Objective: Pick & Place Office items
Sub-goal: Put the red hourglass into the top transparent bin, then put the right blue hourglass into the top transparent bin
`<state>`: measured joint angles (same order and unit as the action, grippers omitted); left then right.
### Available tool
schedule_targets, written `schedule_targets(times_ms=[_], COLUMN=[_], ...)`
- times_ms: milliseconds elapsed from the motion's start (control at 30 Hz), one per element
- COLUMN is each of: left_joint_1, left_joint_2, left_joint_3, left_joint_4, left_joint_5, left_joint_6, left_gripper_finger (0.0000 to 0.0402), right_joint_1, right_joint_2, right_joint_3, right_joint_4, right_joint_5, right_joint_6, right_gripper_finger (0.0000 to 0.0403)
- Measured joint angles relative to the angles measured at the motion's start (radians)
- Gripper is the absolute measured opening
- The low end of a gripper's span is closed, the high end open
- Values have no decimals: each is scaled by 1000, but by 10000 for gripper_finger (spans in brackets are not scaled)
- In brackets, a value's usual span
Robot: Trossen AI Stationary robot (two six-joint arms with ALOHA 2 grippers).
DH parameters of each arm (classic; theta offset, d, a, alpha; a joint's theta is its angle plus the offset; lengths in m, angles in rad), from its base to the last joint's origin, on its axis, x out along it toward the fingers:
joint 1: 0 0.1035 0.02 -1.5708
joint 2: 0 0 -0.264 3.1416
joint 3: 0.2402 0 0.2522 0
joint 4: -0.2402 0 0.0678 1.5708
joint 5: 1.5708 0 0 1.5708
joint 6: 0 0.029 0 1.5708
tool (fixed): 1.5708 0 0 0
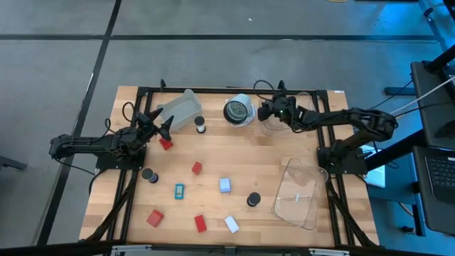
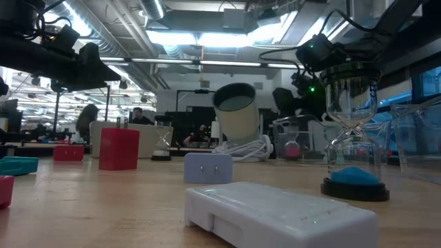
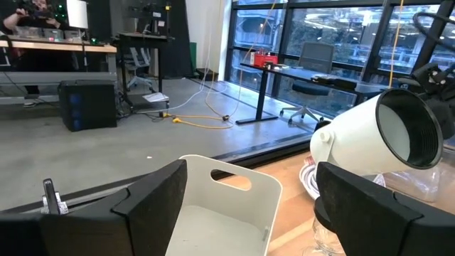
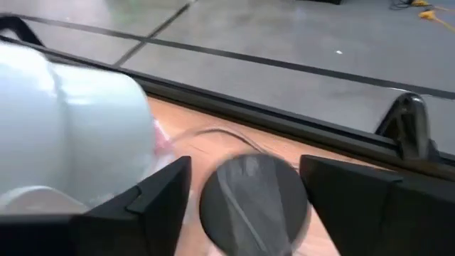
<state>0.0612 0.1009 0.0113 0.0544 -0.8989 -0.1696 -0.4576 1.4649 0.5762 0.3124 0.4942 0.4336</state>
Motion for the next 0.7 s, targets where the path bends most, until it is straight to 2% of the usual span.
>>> schedule_targets(times_ms=[167,300,433,567,700], left_joint_1=[0,0,0,0,0], left_joint_2=[0,0,0,0,0], left_joint_3=[0,0,0,0,0], left_joint_4=[0,0,0,0,0], left_joint_5=[0,0,0,0,0], left_joint_6=[10,18,18,18,18], left_gripper_finger=[310,310,310,310,310], right_joint_1=[0,9,60,181,365], right_joint_2=[-47,-119,-206,-269,-289], right_joint_3=[0,0,0,0,0], right_joint_4=[-5,-19,-42,-55,-65], right_joint_5=[-9,-17,-124,-265,-324], right_joint_6=[1,1,4,4,12], right_gripper_finger=[319,336,337,326,317])
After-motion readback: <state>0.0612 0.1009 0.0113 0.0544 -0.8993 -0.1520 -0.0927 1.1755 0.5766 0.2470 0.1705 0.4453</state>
